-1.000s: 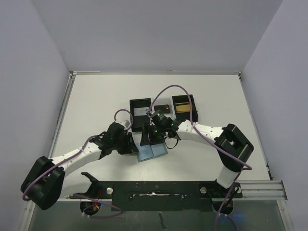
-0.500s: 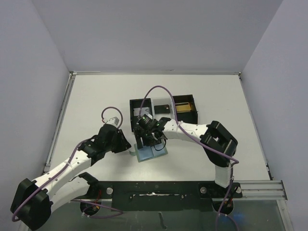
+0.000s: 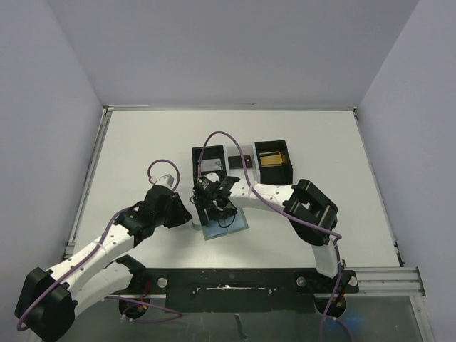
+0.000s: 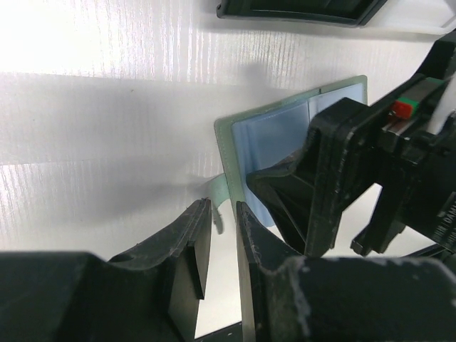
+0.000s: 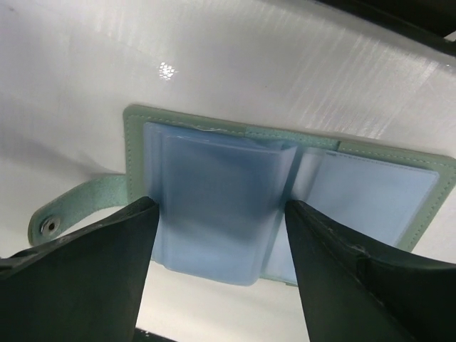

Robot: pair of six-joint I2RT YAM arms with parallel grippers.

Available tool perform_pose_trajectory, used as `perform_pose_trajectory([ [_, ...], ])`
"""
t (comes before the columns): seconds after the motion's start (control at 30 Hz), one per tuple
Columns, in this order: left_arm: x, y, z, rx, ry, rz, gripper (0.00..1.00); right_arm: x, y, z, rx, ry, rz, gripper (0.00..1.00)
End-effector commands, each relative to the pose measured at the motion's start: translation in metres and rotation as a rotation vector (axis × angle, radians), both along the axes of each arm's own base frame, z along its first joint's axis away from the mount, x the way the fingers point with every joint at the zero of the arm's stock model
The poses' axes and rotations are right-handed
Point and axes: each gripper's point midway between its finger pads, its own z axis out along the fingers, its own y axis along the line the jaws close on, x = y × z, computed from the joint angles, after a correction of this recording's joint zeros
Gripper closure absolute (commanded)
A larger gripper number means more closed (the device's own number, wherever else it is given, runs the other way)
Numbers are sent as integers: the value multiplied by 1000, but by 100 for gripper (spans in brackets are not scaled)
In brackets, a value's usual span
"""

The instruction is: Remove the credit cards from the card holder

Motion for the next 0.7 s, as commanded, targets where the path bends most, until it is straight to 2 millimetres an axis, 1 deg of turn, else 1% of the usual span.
perform_pose_trajectory([
  [0.0,5,1,5,-16,-28,19,80,8,-4,0,-57,-39,-27,30],
  [0.03,5,0,5,-17,-27,17,80,8,-4,0,-59,-45,-35,32],
  [0.17,5,0,4,-18,-25,14,81,10,-3,3,-53,-57,-39,34],
  [0.3,6,-3,5,-23,-27,4,80,10,2,8,-10,-56,-36,47],
  [0.37,6,-5,5,-28,-29,-7,81,8,6,13,62,-34,-35,52],
  [0.43,5,-8,7,-44,-34,-23,81,8,11,20,168,-2,-35,54],
  [0.53,3,-14,8,-71,-37,-53,80,11,10,30,320,35,-55,55],
  [0.57,3,-16,8,-81,-38,-57,80,11,9,30,366,47,-56,57],
  [0.63,3,-20,9,-102,-43,-69,80,14,8,39,449,54,-64,64],
  [0.67,3,-21,9,-108,-41,-75,80,15,5,40,474,63,-75,66],
])
